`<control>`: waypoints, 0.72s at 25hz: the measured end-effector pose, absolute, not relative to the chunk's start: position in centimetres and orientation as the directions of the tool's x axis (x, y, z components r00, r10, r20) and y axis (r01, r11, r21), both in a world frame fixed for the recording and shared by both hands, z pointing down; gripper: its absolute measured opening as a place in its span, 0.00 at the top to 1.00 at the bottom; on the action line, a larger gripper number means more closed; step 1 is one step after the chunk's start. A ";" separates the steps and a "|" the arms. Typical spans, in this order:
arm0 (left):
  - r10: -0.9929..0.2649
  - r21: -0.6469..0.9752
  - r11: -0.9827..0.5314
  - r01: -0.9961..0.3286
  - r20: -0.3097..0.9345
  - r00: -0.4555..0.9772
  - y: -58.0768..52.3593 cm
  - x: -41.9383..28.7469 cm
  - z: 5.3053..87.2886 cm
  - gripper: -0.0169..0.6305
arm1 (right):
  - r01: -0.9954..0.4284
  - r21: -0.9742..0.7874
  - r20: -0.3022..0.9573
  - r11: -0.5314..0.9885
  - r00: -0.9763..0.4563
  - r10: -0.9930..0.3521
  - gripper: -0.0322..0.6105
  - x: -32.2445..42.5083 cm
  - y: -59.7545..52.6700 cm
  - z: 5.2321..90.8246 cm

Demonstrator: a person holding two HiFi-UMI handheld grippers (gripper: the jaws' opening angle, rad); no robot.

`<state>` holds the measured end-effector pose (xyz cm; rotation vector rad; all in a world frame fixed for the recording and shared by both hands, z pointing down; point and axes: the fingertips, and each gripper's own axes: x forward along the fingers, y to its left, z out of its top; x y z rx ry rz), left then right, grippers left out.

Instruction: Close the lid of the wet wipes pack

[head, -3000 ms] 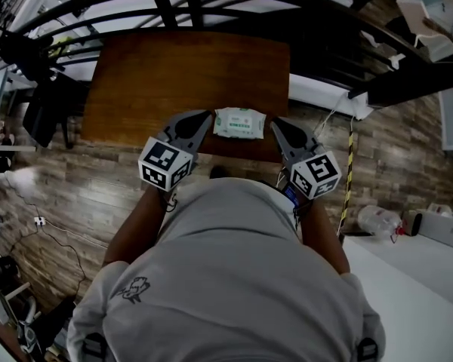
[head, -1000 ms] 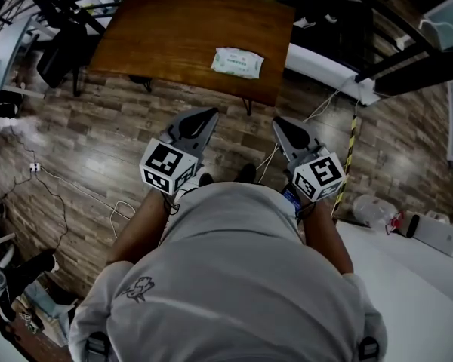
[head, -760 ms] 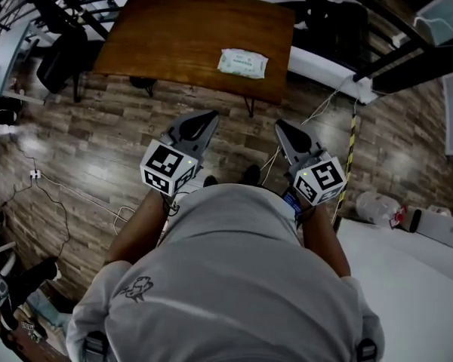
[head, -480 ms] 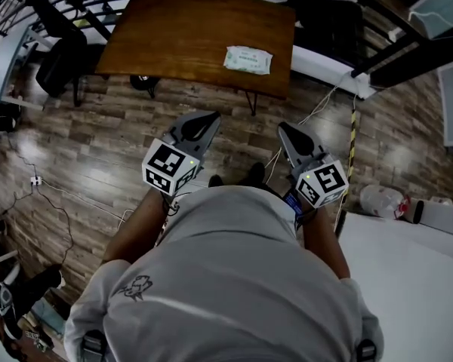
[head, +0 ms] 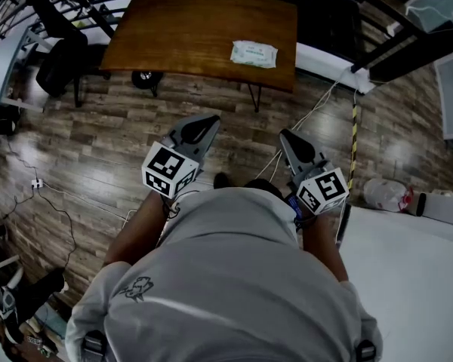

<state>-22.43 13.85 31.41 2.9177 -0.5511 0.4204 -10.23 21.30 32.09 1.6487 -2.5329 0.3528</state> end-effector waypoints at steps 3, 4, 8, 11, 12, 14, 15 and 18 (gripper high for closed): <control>-0.348 0.085 -0.918 -0.386 0.289 0.892 14.2 -22.8 31.1 0.96 | -0.907 -0.138 0.203 0.398 -0.419 -0.885 0.89 -10.7 21.6 31.9; -0.353 0.085 -0.917 -0.391 0.287 0.891 14.2 -22.9 31.0 0.96 | -0.905 -0.139 0.202 0.403 -0.424 -0.883 0.89 -10.9 21.7 31.8; -0.355 0.086 -0.916 -0.393 0.284 0.891 14.6 -22.9 30.7 0.96 | -0.902 -0.132 0.205 0.411 -0.430 -0.879 0.89 -11.0 22.1 31.5; -0.350 0.085 -0.918 -0.386 0.280 0.894 14.8 -22.8 30.6 0.96 | -0.906 -0.131 0.201 0.402 -0.422 -0.884 0.89 -11.0 22.4 31.3; -0.348 0.085 -0.919 -0.384 0.278 0.895 14.8 -22.8 30.6 0.96 | -0.906 -0.130 0.200 0.402 -0.421 -0.885 0.89 -11.0 22.4 31.4; -0.342 0.085 -0.922 -0.378 0.277 0.898 15.1 -22.6 30.7 0.96 | -0.907 -0.131 0.199 0.401 -0.420 -0.885 0.89 -11.0 22.7 31.5; -0.339 0.086 -0.923 -0.375 0.277 0.899 15.3 -22.5 30.7 0.96 | -0.907 -0.133 0.200 0.399 -0.418 -0.886 0.89 -10.9 22.9 31.5; -0.333 0.086 -0.926 -0.367 0.271 0.903 15.7 -22.2 30.5 0.96 | -0.911 -0.132 0.201 0.391 -0.411 -0.889 0.89 -10.7 23.2 31.4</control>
